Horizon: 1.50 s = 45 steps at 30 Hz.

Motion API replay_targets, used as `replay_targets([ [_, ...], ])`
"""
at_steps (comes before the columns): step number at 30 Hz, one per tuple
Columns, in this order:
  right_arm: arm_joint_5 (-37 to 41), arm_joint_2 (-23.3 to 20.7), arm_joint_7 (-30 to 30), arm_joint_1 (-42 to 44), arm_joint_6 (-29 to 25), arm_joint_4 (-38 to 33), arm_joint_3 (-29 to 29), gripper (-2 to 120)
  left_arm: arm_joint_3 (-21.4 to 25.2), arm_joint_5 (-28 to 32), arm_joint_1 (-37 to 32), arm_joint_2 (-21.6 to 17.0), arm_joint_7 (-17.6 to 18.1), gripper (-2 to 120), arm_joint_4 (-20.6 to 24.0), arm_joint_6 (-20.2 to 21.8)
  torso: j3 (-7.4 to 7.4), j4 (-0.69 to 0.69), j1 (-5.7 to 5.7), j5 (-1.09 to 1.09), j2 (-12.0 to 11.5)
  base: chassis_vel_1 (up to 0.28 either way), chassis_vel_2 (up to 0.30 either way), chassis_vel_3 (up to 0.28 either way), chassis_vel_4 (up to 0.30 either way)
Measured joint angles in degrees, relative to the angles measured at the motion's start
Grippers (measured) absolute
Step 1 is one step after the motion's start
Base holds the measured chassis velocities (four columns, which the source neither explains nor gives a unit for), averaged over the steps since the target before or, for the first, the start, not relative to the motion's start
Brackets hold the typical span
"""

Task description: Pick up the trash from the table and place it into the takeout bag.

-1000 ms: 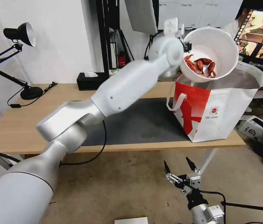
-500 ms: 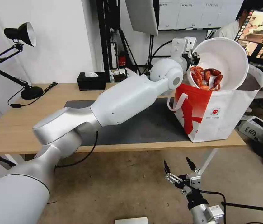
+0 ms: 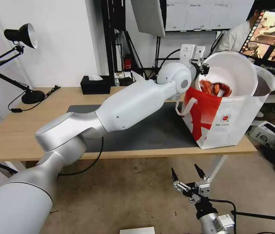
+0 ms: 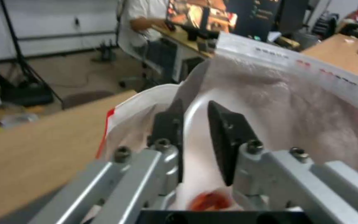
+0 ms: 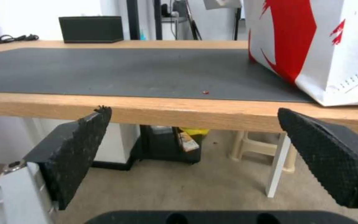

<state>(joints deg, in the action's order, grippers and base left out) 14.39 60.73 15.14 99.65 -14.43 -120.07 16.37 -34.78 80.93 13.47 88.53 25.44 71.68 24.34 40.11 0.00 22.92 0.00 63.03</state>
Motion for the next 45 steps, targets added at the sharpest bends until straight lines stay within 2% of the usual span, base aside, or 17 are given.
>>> replay_targets([
  [10, 0.0, 0.0, 0.0, 0.0, 0.0, 0.0, 0.0, 100, 1.66, 2.89, -0.85, -1.22, 0.84, 67, 2.12, 2.23, 0.0, -0.01, 0.0, 0.0, 0.0, 0.0, 0.0, 0.0, 0.0],
  [12, 0.0, 0.0, 0.0, 0.0, 0.0, 0.0, 0.0, 100, 1.67, 2.89, -0.87, -1.37, 0.88, 67, 2.25, 2.22, 0.0, -0.01, 0.0, 0.0, 0.0, 0.0, 0.0, 0.0, 0.0],
  [13, 0.0, 0.0, 0.0, 0.0, 0.0, 0.0, 0.0, 100, 1.84, 2.87, -1.17, -3.27, 1.41, 77, 4.03, 1.87, 0.0, -0.01, 0.0, 0.0, 0.0, 0.0, 0.0, 0.0, 0.0],
  [15, 0.0, 0.0, 0.0, 0.0, 0.0, 0.0, 0.0, 100, 1.93, 2.86, -1.36, -4.3, 1.69, 80, 5.18, 1.68, 0.0, 0.0, 0.0, -0.01, 0.0, 0.0, 0.0, 0.0, 0.0],
  [18, 0.0, 0.0, 0.0, 0.0, 0.0, 0.0, 0.0, 100, 1.97, 2.06, -2.33, -8.73, 3.46, 95, 10.05, -0.86, 0.0, 0.0, 0.0, -0.01, 0.0, 0.0, 0.0, 0.0, 0.0],
  [19, 0.0, 0.0, 0.0, 0.0, 0.0, 0.0, 0.0, 100, 1.97, 2.06, -2.33, -8.73, 3.46, 95, 10.05, -0.86, 0.0, 0.0, 0.0, -0.01, 0.0, 0.0, 0.0, 0.0, 0.0],
  [25, 0.0, 0.0, 0.0, 0.0, 0.0, 0.0, 0.0, 100, 2.76, -0.14, -5.08, -19.04, 5.43, 100, 21.23, -5.81, 0.0, 0.0, 0.0, -0.02, 0.0, 0.0, 0.0, 0.0, 0.0],
  [26, 0.0, 0.0, 0.0, 0.0, 0.0, 0.0, 0.0, 100, 2.76, -0.14, -5.08, -19.04, 5.43, 100, 21.23, -5.81, 0.0, 0.0, 0.0, -0.02, 0.0, 0.0, 0.0, 0.0, 0.0],
  [29, 0.0, 0.0, 0.0, 0.0, 0.0, 0.0, 0.0, 100, 5.49, -6.44, -9.24, -24.27, 4.29, 100, 26.62, -8.95, 0.0, 0.0, 0.0, -0.02, 0.0, 0.0, 0.0, 0.0, 0.0],
  [30, 0.0, 0.0, 0.0, 0.0, 0.0, 0.0, 0.0, 100, 5.49, -6.44, -9.24, -24.27, 4.29, 100, 26.62, -8.95, 0.0, 0.0, 0.0, -0.02, 0.0, 0.0, 0.0, 0.0, 0.0],
  [32, 0.0, 0.0, 0.01, 0.0, 0.0, 0.01, 0.0, 100, 7.68, -13.3, -14.2, -28.2, 1.21, 100, 30.34, -13.62, 0.0, 0.0, 0.0, -0.02, 0.0, 0.0, 0.0, 0.0, 0.0],
  [34, 0.0, 0.0, -0.01, 0.0, 0.0, 0.0, 0.0, 100, 7.83, -13.93, -14.65, -28.52, 0.93, 100, 30.61, -14.11, 0.0, 0.01, 0.0, -0.02, 0.0, 0.0, 0.0, 0.0, 0.0],
  [35, 0.0, 0.0, 0.01, 0.0, 0.0, 0.0, 0.0, 100, 10.07, -21.11, -19.86, -32.59, -2.02, 100, 33.23, -19.12, 0.0, 0.0, 0.0, -0.04, 0.0, 0.0, 0.0, 0.0, 0.0],
  [36, 0.0, -0.01, 0.0, 0.0, 0.0, 0.0, 0.0, 100, 11.55, -23.79, -22.38, -34.59, -3.6, 100, 34.36, -20.57, 0.0, 0.01, 0.0, -0.03, 0.0, 0.0, 0.0, 0.0, 0.0],
  [39, 0.0, 0.0, 0.01, -0.01, 0.0, 0.0, 0.01, 100, 13.79, -26.68, -25.58, -37.11, -5.38, 100, 35.81, -21.65, 0.0, 0.0, 0.0, -0.03, -0.01, 0.0, 0.0, 0.0, 0.0],
  [42, 0.0, 0.0, 0.01, 0.0, 0.0, 0.01, 0.0, 100, 20.49, -31.77, -34.39, -41.82, -8.24, 100, 39.42, -23.37, 0.0, -0.01, 0.0, -0.02, -0.01, 0.0, 0.0, 0.0, 0.0],
  [45, 0.0, 0.0, -0.01, 0.0, 0.0, 0.01, 0.0, 100, 23.74, -33.03, -38.59, -43.33, -9.03, 100, 41.08, -23.47, 0.0, -0.01, 0.0, -0.03, -0.01, 0.0, 0.0, 0.0, 0.0],
])
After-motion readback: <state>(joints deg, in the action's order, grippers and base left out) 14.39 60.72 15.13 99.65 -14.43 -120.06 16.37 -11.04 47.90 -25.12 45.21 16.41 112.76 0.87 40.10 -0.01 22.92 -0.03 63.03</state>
